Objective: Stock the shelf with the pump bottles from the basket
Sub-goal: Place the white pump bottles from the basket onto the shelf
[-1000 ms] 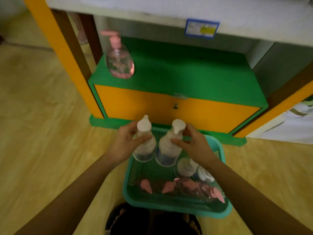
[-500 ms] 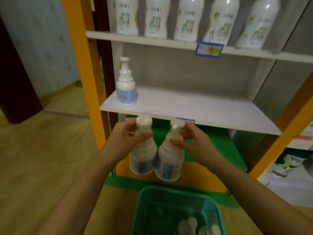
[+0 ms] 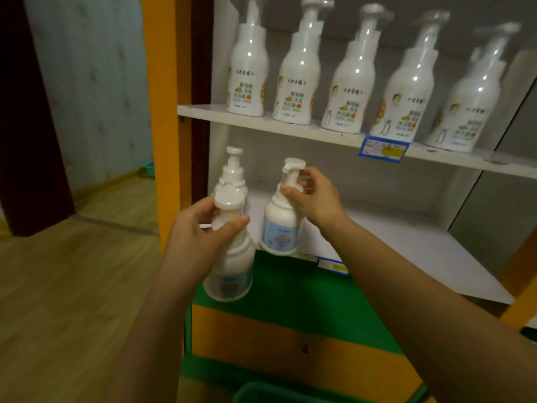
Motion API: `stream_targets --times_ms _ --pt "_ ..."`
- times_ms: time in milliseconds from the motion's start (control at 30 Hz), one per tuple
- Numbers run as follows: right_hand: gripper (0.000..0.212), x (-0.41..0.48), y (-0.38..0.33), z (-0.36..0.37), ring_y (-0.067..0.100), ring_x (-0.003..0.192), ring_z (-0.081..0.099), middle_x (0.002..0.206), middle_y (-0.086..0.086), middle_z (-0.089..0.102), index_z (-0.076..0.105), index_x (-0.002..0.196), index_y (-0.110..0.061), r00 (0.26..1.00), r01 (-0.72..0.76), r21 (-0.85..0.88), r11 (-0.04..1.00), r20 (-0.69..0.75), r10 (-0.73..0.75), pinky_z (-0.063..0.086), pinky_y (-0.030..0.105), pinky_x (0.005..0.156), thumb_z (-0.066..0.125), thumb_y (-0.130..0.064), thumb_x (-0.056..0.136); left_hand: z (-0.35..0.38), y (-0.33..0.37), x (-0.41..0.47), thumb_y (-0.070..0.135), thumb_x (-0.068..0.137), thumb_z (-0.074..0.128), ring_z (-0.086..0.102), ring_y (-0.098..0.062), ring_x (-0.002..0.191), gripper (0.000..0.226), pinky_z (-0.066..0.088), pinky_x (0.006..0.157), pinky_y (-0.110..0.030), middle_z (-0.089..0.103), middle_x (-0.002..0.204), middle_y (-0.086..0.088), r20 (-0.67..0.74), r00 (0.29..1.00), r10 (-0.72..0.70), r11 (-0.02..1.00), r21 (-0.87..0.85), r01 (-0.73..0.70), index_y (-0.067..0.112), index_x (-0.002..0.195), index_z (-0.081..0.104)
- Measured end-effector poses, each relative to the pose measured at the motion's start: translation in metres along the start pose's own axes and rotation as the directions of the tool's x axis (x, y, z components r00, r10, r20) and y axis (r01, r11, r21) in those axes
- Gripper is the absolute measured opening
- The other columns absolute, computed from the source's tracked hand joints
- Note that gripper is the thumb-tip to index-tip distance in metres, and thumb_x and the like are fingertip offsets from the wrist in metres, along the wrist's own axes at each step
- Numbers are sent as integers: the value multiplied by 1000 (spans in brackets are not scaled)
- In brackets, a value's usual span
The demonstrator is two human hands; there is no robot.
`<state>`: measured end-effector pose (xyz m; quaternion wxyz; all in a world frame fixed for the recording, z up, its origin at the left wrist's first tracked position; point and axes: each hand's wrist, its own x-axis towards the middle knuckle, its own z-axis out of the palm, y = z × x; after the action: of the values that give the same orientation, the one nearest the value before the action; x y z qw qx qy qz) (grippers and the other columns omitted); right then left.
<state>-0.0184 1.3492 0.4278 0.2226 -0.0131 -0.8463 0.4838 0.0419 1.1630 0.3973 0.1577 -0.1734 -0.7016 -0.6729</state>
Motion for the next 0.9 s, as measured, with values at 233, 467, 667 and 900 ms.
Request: stream_targets --times_ms 233,467,667,900 --pt "45 46 20 31 27 109 57 121 6 61 55 119 -18 998 -31 -2 1000 -55 31 45 46 99 69 -29 78 -5 -26 13 19 71 70 60 14 71 24 48 57 -2 68 73 22 -56 998 -10 1000 -10 10 35 87 61" --pt "44 70 29 45 26 111 57 121 3 61 54 118 -18 996 -14 -46 999 -83 10 45 44 99 67 -33 79 -5 -38 17 17 72 70 61 13 72 27 48 57 -2 70 75 21 -88 996 -18 999 -43 14 32 93 62" --pt "65 60 28 46 30 134 36 147 8 38 30 141 -14 999 -28 -156 987 -48 21 31 42 111 58 -34 86 -3 -40 15 18 72 69 61 17 72 27 46 55 0 69 73 26 -63 998 -28 998 -49 25 38 89 60" --pt "55 -60 52 16 15 118 48 134 -3 48 42 132 -24 921 64 9 998 385 -62 46 29 97 52 -2 83 15 -25 9 20 73 69 65 6 79 21 53 67 -11 70 80 18 14 998 -61 997 -41 62 29 91 65"
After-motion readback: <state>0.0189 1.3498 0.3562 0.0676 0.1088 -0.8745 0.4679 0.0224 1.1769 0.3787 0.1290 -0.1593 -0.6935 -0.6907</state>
